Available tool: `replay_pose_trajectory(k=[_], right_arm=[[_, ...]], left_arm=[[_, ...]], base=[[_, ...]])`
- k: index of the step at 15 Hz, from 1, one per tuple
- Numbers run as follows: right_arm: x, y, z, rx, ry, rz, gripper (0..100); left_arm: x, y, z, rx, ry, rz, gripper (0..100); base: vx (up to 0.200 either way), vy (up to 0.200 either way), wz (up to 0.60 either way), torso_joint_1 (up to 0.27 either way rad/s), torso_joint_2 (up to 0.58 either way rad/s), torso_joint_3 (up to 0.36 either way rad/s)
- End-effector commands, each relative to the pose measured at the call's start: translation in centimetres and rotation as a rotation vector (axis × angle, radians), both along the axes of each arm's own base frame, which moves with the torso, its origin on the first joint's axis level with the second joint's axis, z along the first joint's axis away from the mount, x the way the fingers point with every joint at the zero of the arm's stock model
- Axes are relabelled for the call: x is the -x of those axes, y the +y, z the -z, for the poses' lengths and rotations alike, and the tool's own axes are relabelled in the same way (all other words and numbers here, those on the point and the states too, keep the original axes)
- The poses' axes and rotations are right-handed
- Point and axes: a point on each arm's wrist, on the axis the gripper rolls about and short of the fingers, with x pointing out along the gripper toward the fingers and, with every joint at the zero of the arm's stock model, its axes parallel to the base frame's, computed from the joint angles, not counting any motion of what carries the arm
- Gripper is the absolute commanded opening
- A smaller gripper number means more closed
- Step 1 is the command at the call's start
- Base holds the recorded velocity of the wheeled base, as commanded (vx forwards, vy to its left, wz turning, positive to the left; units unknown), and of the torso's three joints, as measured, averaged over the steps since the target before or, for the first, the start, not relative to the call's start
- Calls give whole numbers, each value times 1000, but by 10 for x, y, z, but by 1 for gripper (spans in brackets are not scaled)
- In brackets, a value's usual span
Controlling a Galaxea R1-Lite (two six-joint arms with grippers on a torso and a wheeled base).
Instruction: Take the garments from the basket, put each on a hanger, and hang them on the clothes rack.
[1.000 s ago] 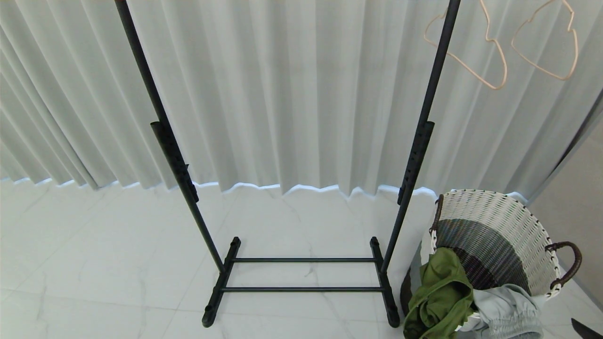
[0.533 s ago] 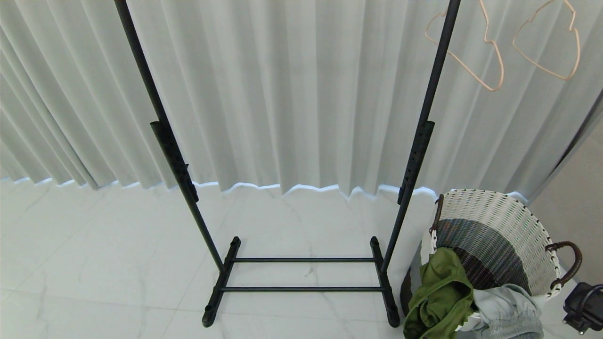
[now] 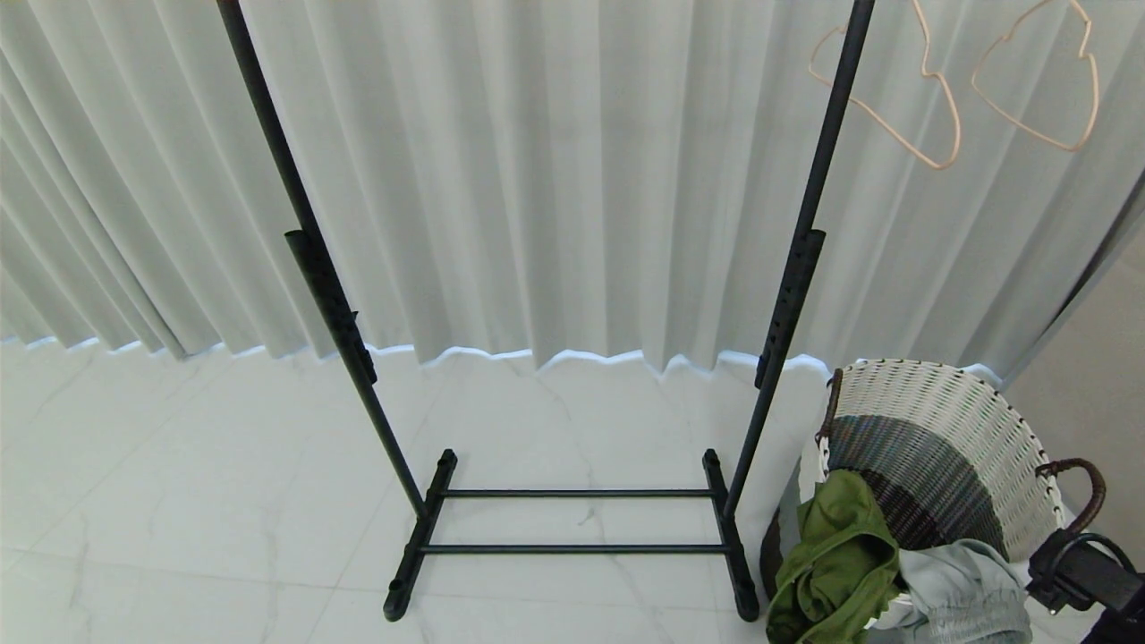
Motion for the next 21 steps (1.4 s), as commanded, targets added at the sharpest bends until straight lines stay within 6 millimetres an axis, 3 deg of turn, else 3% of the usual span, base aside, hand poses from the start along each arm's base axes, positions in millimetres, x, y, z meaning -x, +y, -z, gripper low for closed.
replay_pose_trajectory(k=[1,5,10,11,15,19,21], right_arm=[[-15,-2,15,-7,48,4,100],[-30,-4,21,0,4,6,100],[-31,-6,21,-1,-3,17,100],[-30,-6,21,-2,-4,19,0],[-24,-5,12,-7,-52,31,0],[-14,-6,-19,70,-201,114,0],[-14,-7,-47,86,-246,131,0]], left_arm=[[0,0,0,0,0,-1,100],[0,0,0,0,0,-1,100],[0,0,0,0,0,-1,100],[0,0,0,0,0,1,100],[0,0,0,0,0,1,100],[0,0,0,0,0,1,100],[0,0,0,-2,0,1,100]], base=[[0,0,0,0,0,0],[0,0,0,0,0,0],[0,0,0,0,0,0],[0,0,0,0,0,0],[0,0,0,0,0,0],[0,0,0,0,0,0],[0,0,0,0,0,0]])
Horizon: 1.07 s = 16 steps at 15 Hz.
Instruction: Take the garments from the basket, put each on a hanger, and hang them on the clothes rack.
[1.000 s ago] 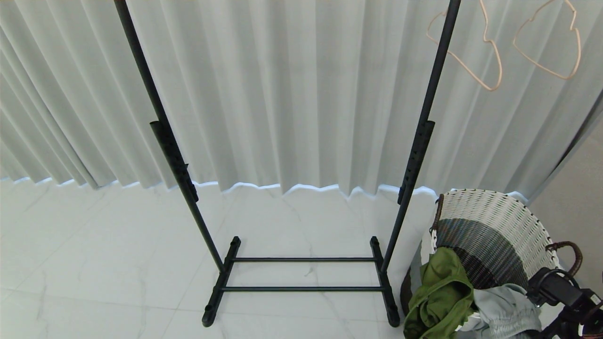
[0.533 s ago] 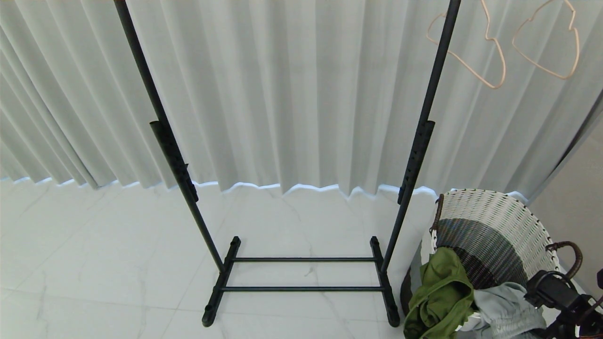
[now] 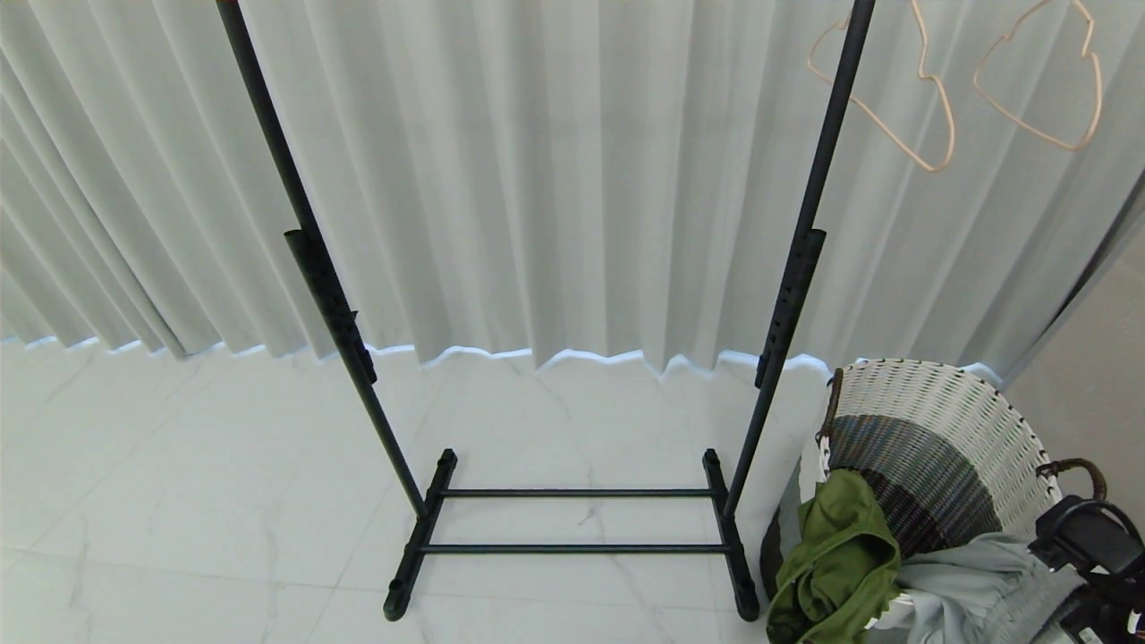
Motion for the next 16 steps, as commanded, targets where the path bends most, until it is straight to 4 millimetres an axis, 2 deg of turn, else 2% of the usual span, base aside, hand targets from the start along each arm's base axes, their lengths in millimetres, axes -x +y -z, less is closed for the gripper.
replay_pose_trajectory(k=[1,4,6,8,10,13,16], right_arm=[[2,0,-54,30,-139,16,0],[28,3,-130,15,-81,23,0],[54,7,-161,-4,-47,27,0],[71,10,-173,-5,-66,15,0],[77,14,-176,-4,-90,-15,0],[79,18,-178,-5,-104,-67,0],[79,24,-179,-37,-114,-129,0]], left_arm=[[0,0,0,0,-1,-1,100],[0,0,0,-2,-1,-1,100],[0,0,0,-2,-1,-1,100],[0,0,0,-2,-1,0,100],[0,0,0,-2,-1,-1,100],[0,0,0,1,-1,-1,100],[0,0,0,1,-1,-1,100]], base=[[0,0,0,0,0,0],[0,0,0,0,0,0],[0,0,0,0,0,0],[-100,0,0,6,-1,1],[-200,0,0,12,2,0],[-200,0,0,2,2,7],[0,0,0,0,0,0]])
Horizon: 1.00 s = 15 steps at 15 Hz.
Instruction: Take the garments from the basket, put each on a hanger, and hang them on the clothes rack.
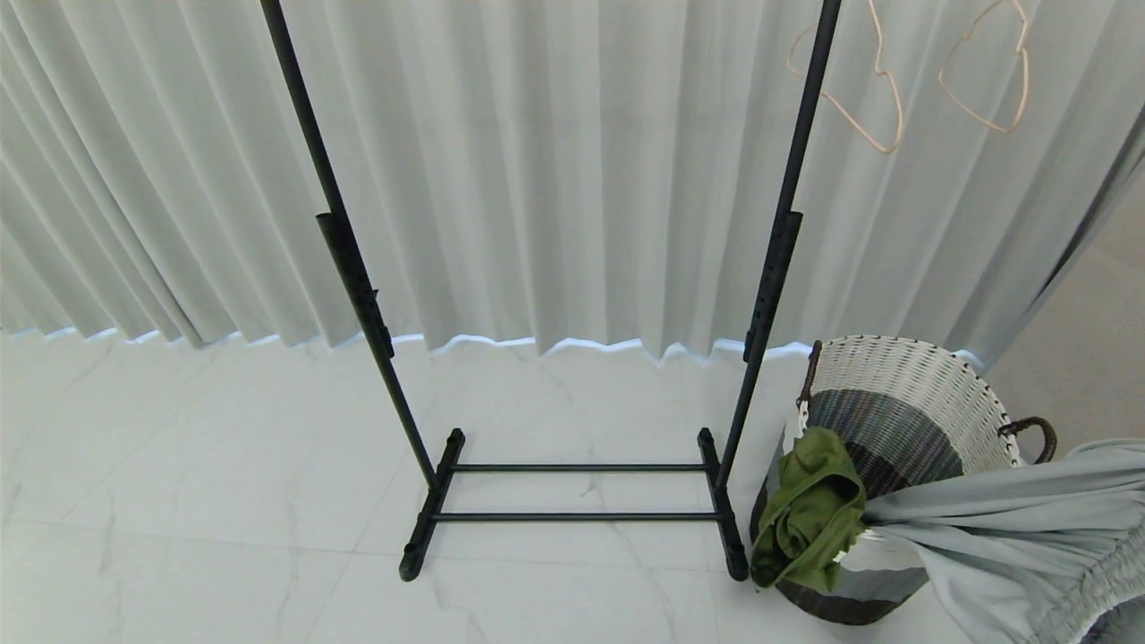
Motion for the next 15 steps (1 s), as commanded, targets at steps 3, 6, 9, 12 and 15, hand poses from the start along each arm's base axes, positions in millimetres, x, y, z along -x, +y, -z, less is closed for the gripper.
replay_pose_trajectory(k=[3,6,9,12,15], right_arm=[[2,5,-5,-42,-26,-40,0],[9,4,-16,-42,-40,-38,0],[38,2,-32,-56,-16,-29,0],[75,0,-46,-103,-7,-88,0],[87,2,-73,-174,5,-198,0]], left_arm=[[0,0,0,-5,-1,2,100],[0,0,0,-2,-1,2,100],[0,0,-1,5,-7,14,100],[10,-2,-47,41,-118,123,100],[-7,-3,-107,28,-75,175,100]], base=[[0,0,0,0,0,0],[0,0,0,0,0,0],[0,0,0,0,0,0],[0,0,0,0,0,0],[0,0,0,0,0,0]])
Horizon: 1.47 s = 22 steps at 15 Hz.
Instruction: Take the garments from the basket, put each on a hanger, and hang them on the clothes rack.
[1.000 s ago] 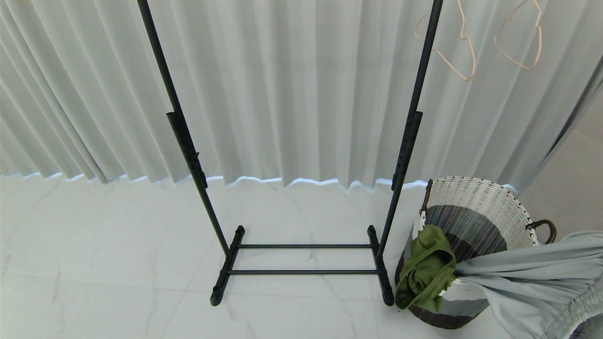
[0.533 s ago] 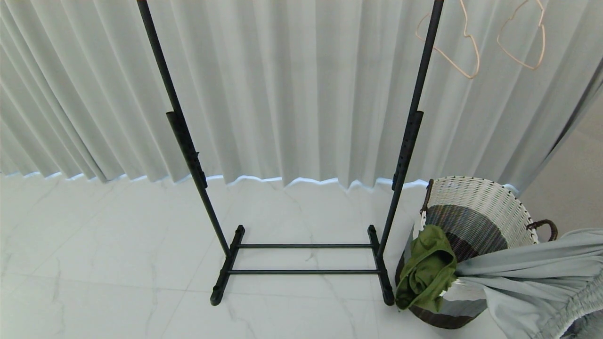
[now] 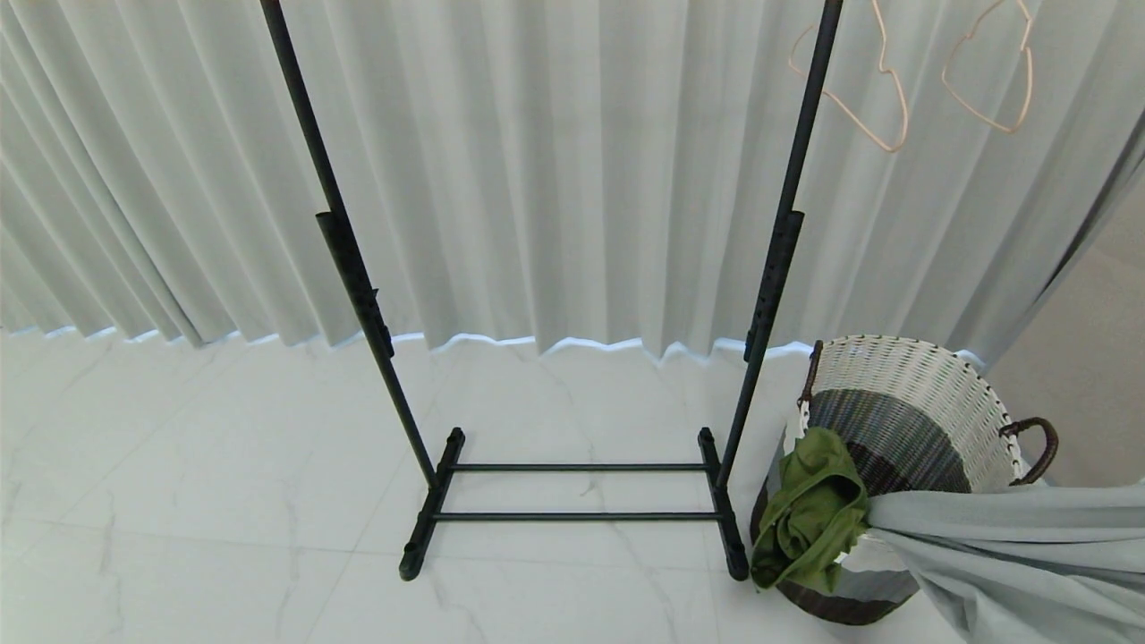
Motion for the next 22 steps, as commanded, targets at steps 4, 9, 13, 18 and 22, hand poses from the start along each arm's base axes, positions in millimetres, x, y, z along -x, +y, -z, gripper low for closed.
replay_pose_trajectory(k=[4,9,13,18,22], right_arm=[[-25,5,-27,-95,28,-90,0],[-67,9,5,-213,132,-12,0],[-93,15,15,-335,172,34,0],[-100,25,8,-451,137,5,0],[-102,29,5,-514,130,11,0]], left_arm=[[-76,-6,-99,-14,193,224,100],[-185,-70,-136,-15,409,490,100],[-211,-162,-96,-37,671,592,100],[-173,-269,-43,-43,928,758,100],[-140,-352,-17,15,978,808,100]], base=[[0,0,0,0,0,0],[0,0,0,0,0,0],[0,0,0,0,0,0],[0,0,0,0,0,0],[0,0,0,0,0,0]])
